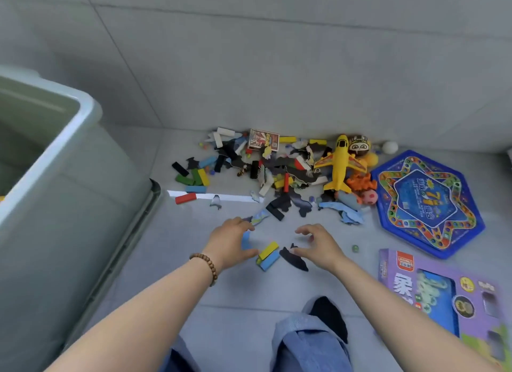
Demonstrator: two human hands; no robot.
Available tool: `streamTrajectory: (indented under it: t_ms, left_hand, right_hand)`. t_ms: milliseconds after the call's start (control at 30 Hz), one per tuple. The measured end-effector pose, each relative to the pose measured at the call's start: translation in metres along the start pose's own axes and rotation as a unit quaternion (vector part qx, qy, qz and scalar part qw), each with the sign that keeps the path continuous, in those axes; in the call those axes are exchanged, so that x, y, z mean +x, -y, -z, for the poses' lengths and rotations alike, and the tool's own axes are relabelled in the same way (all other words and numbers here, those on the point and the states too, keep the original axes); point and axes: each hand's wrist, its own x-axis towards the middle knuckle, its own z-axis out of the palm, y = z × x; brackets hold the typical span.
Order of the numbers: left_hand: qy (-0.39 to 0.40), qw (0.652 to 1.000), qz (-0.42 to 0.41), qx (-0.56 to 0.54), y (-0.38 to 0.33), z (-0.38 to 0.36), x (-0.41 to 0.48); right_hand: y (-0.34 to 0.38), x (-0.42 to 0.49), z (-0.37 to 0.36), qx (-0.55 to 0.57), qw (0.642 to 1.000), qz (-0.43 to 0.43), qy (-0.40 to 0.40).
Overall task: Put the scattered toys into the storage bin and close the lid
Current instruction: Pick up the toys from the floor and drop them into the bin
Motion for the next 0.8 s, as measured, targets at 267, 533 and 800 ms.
streamTrajectory:
  t_ms: [267,533,800]
  left_hand:
    - [0.003,0.999,-0.023,0.025,-0.026,-0.058,0.022]
    - [-0.026,0.999,-0.014,-0.034,-0.039,-0.063,0.045]
    - [-0.005,0.775,0.147,-0.614,-0.034,-0.022,0.051]
  right_hand:
    - [-0.039,0.008,-0.027,-0.028,0.998,0.052,-0.024]
    - [-0.046,0.017,-0.019,0.018,0.994,0.031,-0.108]
    - [-0.034,0.016,-0.015,0.221,0.968,-0.035,-0.112]
